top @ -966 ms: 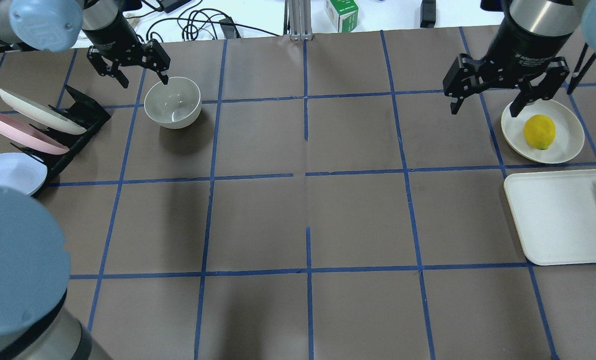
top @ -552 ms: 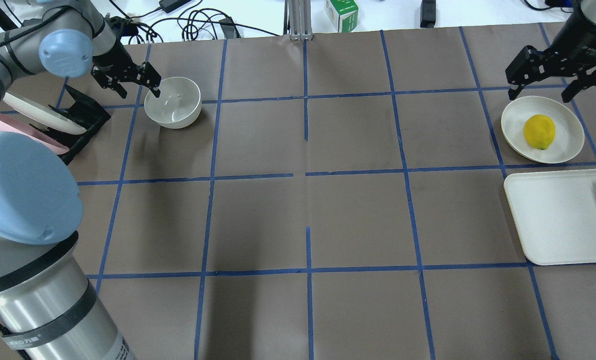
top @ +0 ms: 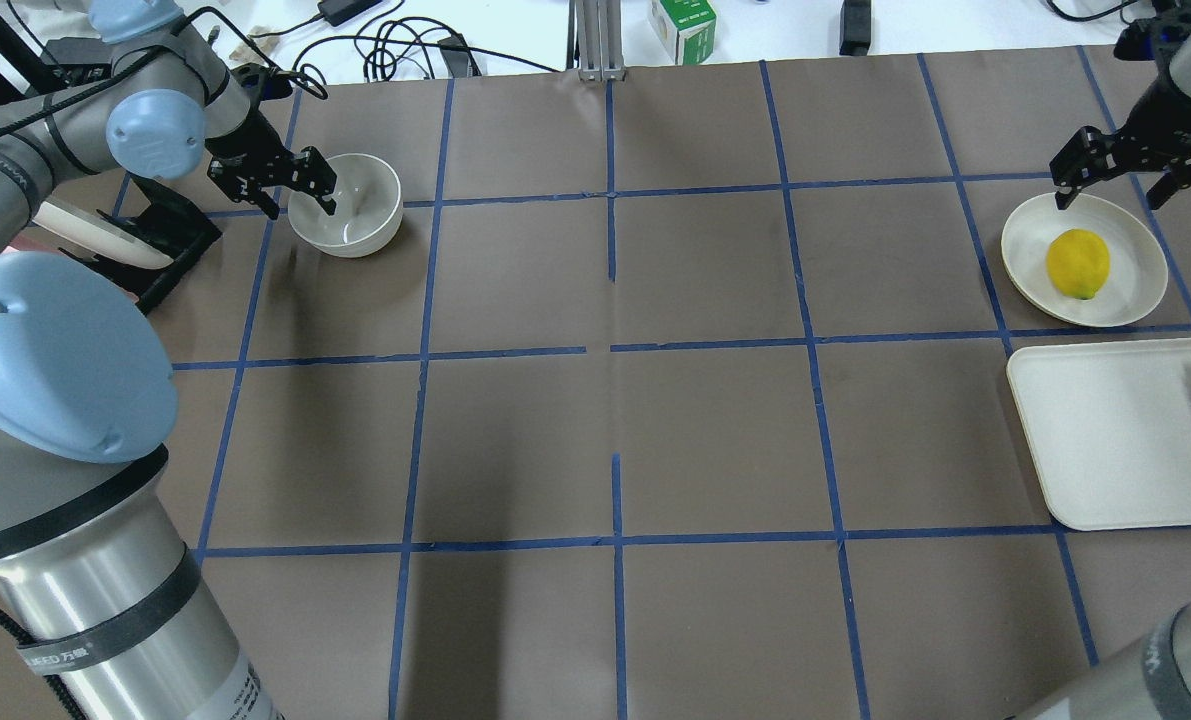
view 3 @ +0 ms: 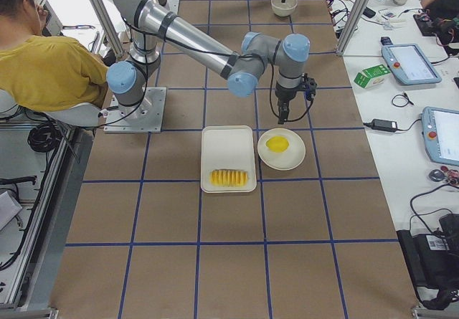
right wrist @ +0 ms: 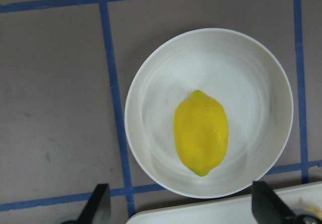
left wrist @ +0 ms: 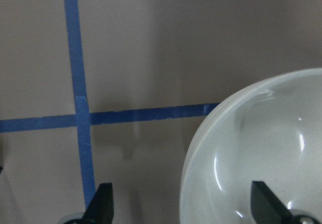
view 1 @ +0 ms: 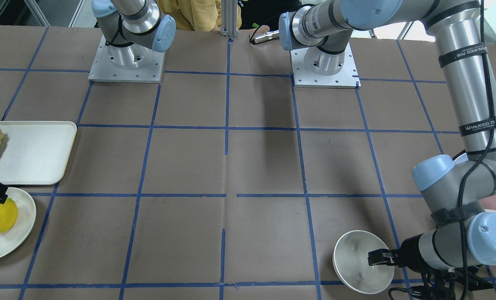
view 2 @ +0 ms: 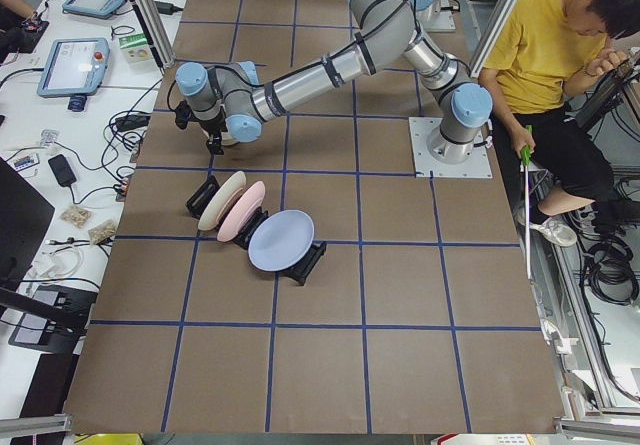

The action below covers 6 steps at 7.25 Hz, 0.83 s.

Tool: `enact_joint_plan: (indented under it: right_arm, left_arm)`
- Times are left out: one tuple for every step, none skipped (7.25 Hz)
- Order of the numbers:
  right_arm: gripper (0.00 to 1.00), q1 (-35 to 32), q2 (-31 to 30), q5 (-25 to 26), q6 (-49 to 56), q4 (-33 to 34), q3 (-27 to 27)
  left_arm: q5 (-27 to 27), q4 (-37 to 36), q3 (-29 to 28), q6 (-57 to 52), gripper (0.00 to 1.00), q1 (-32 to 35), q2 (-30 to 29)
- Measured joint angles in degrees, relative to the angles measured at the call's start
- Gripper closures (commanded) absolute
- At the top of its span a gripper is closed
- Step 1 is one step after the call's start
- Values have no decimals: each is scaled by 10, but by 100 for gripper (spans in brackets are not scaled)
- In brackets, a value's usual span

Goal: Place bowl and put lemon in it

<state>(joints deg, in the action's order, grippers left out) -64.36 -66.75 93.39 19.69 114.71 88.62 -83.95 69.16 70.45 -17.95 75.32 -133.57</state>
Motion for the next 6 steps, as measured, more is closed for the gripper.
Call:
enact_joint_plan:
  right_arm:
    - [0, 4, 28, 11, 1, 25, 0]
    - [0, 5, 51, 19, 2, 42, 0]
    - [0, 6, 66, 27, 5, 50, 0]
    - [0, 6, 77, 38, 11, 53, 1]
    - [0, 6, 84, 43, 13, 55, 3]
    - [10, 7, 91, 45, 14, 55, 4]
  left_arm:
    - [2, -2, 1, -4, 100, 0, -2]
    - [2, -3, 1, -5, 100, 0, -1]
    - [2, -4, 1, -6, 100, 0, 1]
    - [1, -2, 0, -5, 100, -1, 6]
    - [0, 3, 0, -3, 100, 0, 13]
    - [4, 15, -1, 8, 100, 4, 23]
